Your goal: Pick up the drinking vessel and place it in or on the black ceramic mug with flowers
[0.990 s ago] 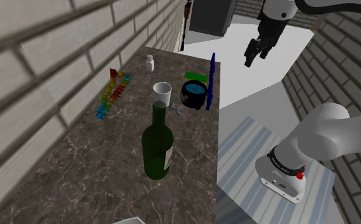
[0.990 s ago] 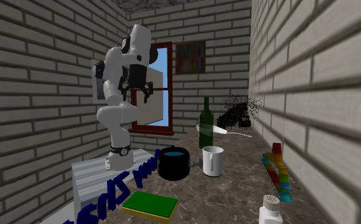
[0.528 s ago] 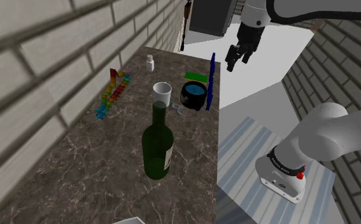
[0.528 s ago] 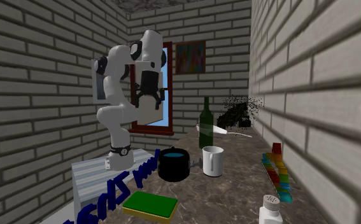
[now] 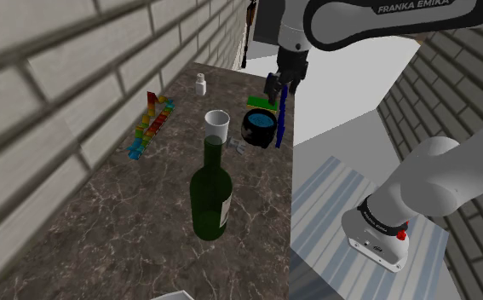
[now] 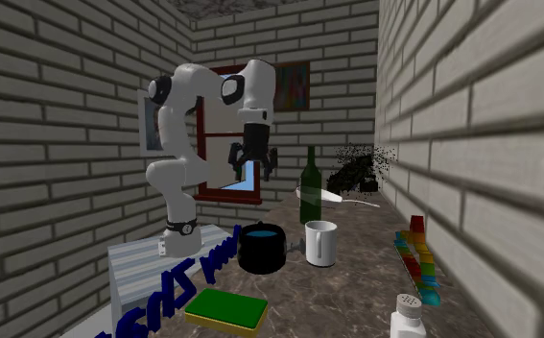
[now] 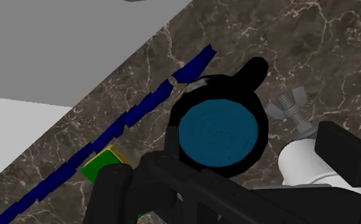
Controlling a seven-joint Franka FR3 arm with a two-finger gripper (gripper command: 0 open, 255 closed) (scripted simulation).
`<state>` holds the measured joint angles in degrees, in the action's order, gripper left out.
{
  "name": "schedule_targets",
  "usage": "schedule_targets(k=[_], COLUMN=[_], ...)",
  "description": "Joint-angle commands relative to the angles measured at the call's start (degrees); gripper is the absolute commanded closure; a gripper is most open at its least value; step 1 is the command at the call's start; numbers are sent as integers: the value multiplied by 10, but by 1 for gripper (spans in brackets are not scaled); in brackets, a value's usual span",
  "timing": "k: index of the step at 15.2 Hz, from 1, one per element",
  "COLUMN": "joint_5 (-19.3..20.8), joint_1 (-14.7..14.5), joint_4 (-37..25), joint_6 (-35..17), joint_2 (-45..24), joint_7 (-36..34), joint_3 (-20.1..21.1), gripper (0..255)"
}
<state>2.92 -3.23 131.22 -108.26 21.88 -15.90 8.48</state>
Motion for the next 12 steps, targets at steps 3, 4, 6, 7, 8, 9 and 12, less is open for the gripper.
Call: schedule_targets(k=[3, 4, 6, 7, 8, 9, 12], joint_5=[1, 3, 7, 10, 13, 17, 29], joint_1=[-8, -11, -15, -18, -21, -23, -34], joint_4=[-44, -57, -83, -97, -112, -127, -178], joint_6=[-34, -41, -54, -60, -64, -69, -78], joint_2=[-81, -102, -143, -163, -184, -205, -268], joint_7=[-23, -29, -41, -47, -53, -59, -77], joint_3=[21, 26, 35, 40, 44, 48, 57], gripper=[0, 0, 0, 0, 0, 0, 0])
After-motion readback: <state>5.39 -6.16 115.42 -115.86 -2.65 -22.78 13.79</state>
